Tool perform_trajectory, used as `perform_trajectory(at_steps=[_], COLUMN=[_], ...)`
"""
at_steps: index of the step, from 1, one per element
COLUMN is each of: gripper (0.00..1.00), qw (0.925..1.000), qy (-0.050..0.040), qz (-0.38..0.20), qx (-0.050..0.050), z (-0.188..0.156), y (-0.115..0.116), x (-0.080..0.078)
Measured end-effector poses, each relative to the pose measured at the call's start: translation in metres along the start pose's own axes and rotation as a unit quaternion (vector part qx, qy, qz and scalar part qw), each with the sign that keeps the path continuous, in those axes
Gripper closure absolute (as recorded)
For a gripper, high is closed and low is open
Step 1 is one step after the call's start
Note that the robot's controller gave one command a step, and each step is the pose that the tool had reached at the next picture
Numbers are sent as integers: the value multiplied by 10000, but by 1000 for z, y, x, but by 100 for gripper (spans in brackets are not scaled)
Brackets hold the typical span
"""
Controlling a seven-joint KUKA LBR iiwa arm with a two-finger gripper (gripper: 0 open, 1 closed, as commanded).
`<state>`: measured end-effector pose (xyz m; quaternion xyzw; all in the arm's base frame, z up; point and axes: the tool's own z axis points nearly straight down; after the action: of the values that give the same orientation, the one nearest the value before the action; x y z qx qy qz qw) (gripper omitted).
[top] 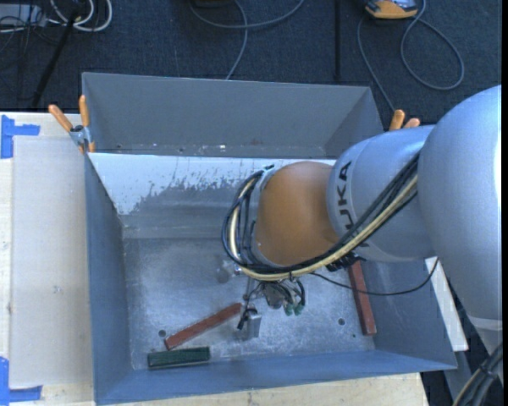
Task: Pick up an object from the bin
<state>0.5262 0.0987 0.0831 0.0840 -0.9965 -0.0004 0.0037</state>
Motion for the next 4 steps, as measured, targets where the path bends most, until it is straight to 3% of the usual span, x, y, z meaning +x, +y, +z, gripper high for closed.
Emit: perform_trajectory(at_steps=[1,2,3,4], gripper=[0,0,0,100], qw=[9998,9998,9915,9919], qy=[-36,-77,-56,-37], qz=[-177,-169,-1299,-1266], qx=[3,7,-1,10], z=[14,12,12,12], y=[28,-2,93,90], x=[32,42,-14,-13])
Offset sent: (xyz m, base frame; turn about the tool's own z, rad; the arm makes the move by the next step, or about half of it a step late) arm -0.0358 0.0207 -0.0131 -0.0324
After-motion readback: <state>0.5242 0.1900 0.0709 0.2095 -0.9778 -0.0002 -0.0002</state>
